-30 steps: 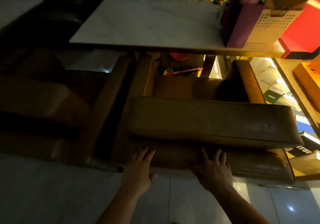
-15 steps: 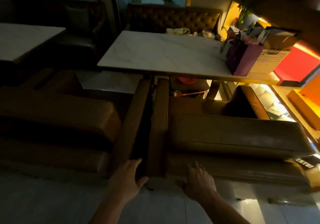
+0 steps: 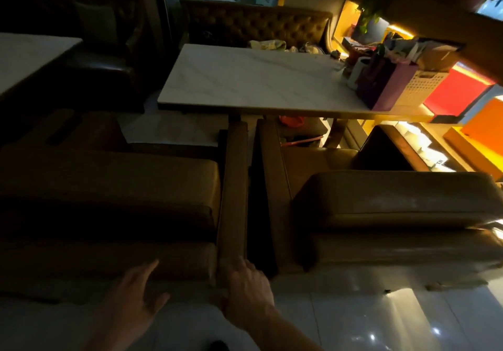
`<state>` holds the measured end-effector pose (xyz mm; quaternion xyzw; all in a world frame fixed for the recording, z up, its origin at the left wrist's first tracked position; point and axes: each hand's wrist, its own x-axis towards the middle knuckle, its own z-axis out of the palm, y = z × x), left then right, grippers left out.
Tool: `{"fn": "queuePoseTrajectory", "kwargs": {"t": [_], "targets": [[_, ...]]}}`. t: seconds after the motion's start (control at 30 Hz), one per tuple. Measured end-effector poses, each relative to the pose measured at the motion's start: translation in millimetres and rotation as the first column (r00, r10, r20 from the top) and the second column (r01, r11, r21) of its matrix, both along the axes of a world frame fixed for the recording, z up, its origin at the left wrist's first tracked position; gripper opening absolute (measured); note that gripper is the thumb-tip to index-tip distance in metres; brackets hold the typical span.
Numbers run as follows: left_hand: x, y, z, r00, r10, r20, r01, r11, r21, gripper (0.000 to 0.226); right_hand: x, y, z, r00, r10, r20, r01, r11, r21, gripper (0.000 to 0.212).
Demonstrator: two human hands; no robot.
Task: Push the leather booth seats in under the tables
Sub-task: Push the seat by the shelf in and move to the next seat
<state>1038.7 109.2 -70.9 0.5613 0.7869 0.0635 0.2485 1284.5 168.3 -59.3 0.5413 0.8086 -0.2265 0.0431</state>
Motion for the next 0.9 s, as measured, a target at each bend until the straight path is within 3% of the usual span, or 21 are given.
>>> {"fn": "queuePoseTrajectory", "kwargs": {"t": [0.1, 0.2, 0.43, 0.57, 0.63, 0.73, 0.8, 0.9], "targets": [[-34.9, 13.5, -7.3, 0.998, -0.041, -0.047, 0.039, 0.998, -0.039, 0.09, -41.7, 9.7, -12.2, 1.0, 0.016, -0.019, -0.017, 1.0, -0.026, 0.087], [-62.7, 36.1, -5.9, 0.991, -0.103, -0.081, 0.098, 0.993, -0.063, 0.096, -76.3, 23.6, -26.4, 0.998, 0.057, -0.036, -0.056, 0.998, 0.003, 0.086], [-119.7, 67.6, -16.9, 0.974, -0.223, -0.042, 0.217, 0.969, -0.121, 0.108, -121.6, 31.0, -60.2, 0.998, 0.029, 0.054, -0.023, 0.994, -0.111, 0.096], [-141.3, 71.0, -28.3, 0.885, -0.42, -0.204, 0.36, 0.892, -0.273, 0.119, -134.8, 24.6, -75.9, 0.988, -0.092, 0.123, 0.096, 0.995, -0.023, 0.115], [-137.4, 81.7, -18.7, 0.856, -0.452, -0.25, 0.379, 0.879, -0.289, 0.111, -141.2, 22.8, -89.0, 0.984, -0.147, 0.099, 0.139, 0.987, 0.085, 0.114], [-128.0, 82.1, -19.4, 0.949, -0.269, -0.166, 0.235, 0.952, -0.197, 0.105, -142.3, 20.7, -107.8, 0.985, -0.117, 0.123, 0.09, 0.974, 0.206, 0.115], [-128.9, 86.9, -24.8, 0.942, -0.294, -0.16, 0.244, 0.931, -0.272, 0.104, -143.1, 20.2, -113.6, 0.982, -0.144, 0.118, 0.107, 0.955, 0.276, 0.109], [-129.1, 94.1, -19.9, 0.958, -0.264, -0.11, 0.213, 0.916, -0.339, 0.102, -145.6, 22.1, -113.1, 0.979, -0.171, 0.114, 0.135, 0.955, 0.265, 0.069]]}}
